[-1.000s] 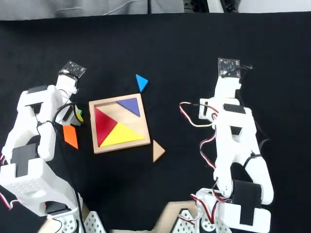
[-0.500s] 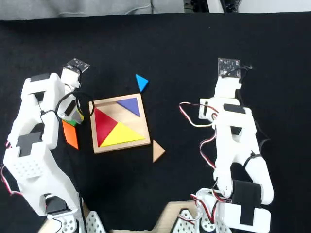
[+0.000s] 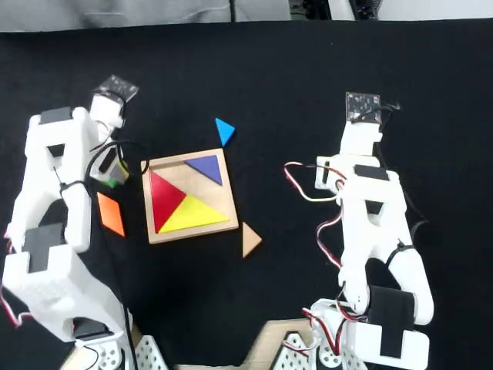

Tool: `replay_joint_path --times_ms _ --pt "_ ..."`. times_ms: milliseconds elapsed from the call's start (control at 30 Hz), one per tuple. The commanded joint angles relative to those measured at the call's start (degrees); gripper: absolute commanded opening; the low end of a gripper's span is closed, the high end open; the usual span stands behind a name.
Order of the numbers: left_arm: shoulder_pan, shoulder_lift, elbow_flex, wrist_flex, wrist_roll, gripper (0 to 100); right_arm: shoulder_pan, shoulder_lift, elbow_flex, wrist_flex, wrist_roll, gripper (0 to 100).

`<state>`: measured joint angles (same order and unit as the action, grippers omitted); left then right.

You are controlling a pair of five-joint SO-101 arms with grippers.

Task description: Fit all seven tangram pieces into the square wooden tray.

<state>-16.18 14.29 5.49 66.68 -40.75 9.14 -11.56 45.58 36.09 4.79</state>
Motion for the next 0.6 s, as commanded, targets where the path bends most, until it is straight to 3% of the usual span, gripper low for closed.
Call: replay_joint_path --times_ms 0,133,367,567 --pt "3.3 -8.4 2.0 0.7 0.9 14 -1.0 0.4 -1.3 -1.0 0.0 1.2" --pt "7.4 -11.5 5.8 0.7 5.8 14 -1.0 0.4 -1.3 -1.0 0.0 1.2" --pt "20.7 -14.1 8.9 0.4 17.9 14 -1.0 0.4 -1.3 -1.0 0.0 1.2" --pt "25.1 -9.2 8.7 -4.9 20.4 14 -1.0 0.4 -1.3 -1.0 0.0 1.2"
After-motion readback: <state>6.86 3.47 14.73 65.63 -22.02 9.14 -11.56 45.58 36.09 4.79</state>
